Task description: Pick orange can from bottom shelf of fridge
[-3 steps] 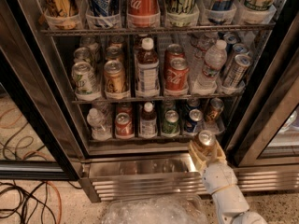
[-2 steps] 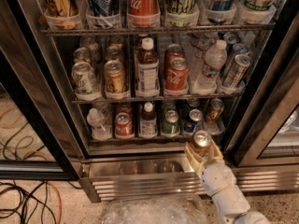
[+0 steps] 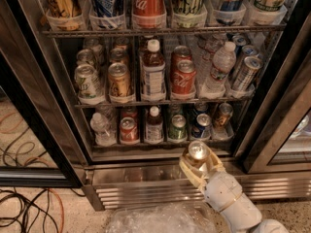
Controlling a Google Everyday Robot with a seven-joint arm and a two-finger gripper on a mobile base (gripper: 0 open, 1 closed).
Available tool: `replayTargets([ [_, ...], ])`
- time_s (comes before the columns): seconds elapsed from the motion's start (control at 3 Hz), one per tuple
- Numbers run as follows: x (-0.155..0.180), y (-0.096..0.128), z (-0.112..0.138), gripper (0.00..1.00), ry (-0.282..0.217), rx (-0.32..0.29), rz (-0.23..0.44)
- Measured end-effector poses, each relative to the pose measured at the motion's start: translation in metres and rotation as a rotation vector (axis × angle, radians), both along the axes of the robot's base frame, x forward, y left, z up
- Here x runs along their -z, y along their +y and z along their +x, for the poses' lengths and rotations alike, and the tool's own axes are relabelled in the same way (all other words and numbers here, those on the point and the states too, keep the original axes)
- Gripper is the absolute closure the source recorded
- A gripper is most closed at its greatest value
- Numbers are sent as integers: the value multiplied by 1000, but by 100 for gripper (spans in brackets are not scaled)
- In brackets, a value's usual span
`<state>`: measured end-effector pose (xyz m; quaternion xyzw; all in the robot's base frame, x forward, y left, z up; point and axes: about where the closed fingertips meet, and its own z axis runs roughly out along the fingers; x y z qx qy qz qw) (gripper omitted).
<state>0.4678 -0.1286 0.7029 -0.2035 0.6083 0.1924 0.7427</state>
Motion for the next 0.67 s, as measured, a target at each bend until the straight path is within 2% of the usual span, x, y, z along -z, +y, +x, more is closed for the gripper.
replayTargets([
  [0.67, -22, 37, -44, 100, -71, -202, -17],
])
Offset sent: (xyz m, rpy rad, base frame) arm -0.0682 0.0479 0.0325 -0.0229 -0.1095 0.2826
